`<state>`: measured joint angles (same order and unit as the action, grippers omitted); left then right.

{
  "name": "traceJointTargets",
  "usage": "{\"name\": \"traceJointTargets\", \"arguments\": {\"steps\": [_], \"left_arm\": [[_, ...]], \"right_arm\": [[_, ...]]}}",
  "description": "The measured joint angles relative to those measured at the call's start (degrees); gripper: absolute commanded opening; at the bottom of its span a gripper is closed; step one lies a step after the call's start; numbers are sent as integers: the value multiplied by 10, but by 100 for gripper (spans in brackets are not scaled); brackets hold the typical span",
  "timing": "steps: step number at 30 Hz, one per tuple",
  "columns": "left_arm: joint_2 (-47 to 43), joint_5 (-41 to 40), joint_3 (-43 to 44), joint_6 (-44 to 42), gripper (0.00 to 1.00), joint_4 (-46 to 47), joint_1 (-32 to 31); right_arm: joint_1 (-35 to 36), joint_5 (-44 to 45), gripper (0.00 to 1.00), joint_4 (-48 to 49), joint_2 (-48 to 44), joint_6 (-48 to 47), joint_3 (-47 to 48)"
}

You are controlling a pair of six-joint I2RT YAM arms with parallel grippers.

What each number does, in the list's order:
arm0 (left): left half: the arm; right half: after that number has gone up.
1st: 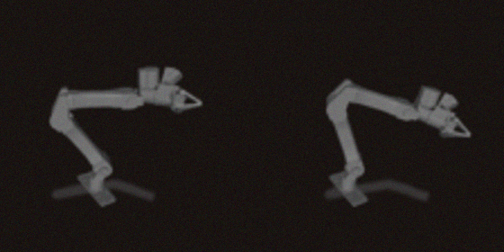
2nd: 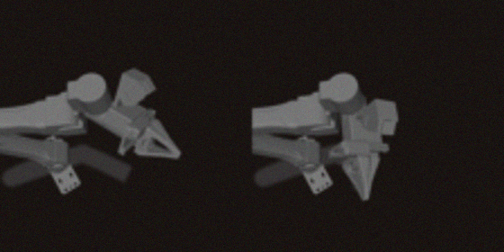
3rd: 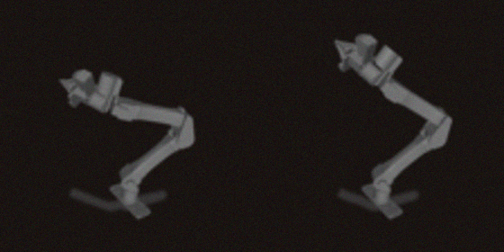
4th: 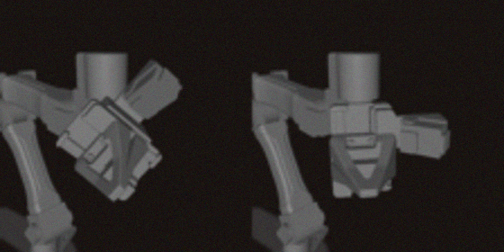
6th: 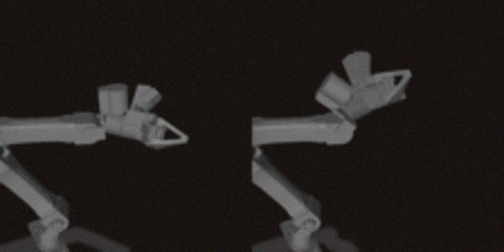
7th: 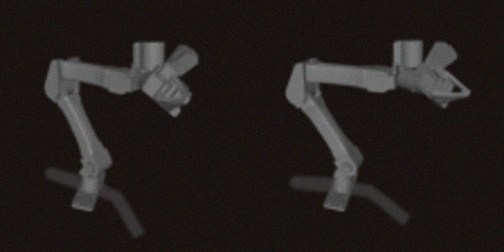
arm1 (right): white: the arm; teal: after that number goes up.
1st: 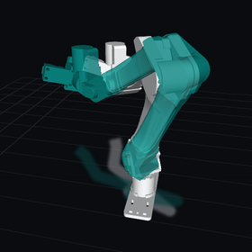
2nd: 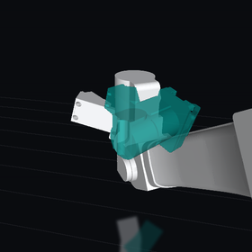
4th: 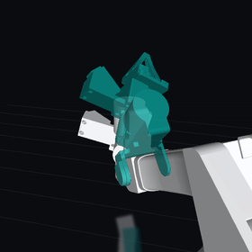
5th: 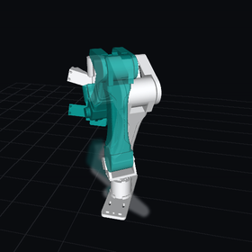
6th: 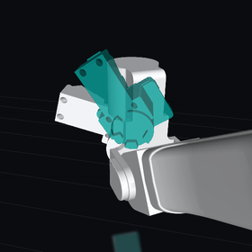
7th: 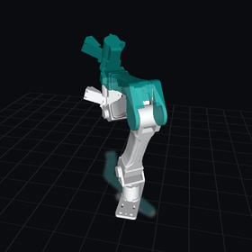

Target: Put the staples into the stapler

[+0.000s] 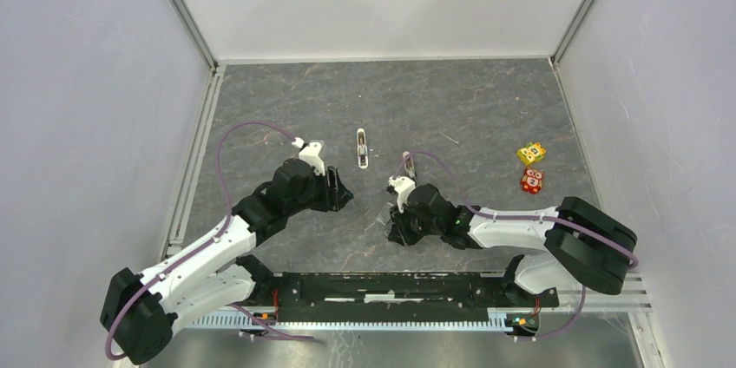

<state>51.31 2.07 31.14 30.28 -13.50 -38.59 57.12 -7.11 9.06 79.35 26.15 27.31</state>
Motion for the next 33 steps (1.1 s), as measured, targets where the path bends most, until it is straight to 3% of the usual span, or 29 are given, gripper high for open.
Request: {"name": "traceJointTargets", "arguments": {"steps": [3,8,13,19,23,30,33], "left_arm": [[-2,0,0,0,59,0,0],[-4,0,0,0,59,-1,0],[-4,0,0,0,60,-1,0],[-3,0,0,0,60,-1,0],[-3,1,0,0,60,-1,0],[1,1,0,0,60,-1,0],[4,1,0,0,60,-1,0]], "right_arm": [[-10,-15,27,17,0,16,-10],[-23,-31,24,42,-6,39,-28],[-30,-45,29,58,-10,55,-38],[-37,-59,22,79,-16,69,-46],[-41,-63,29,85,-18,74,-48],[-41,-58,30,61,-24,55,-47],[-41,-59,35,56,-24,50,-42]]}}
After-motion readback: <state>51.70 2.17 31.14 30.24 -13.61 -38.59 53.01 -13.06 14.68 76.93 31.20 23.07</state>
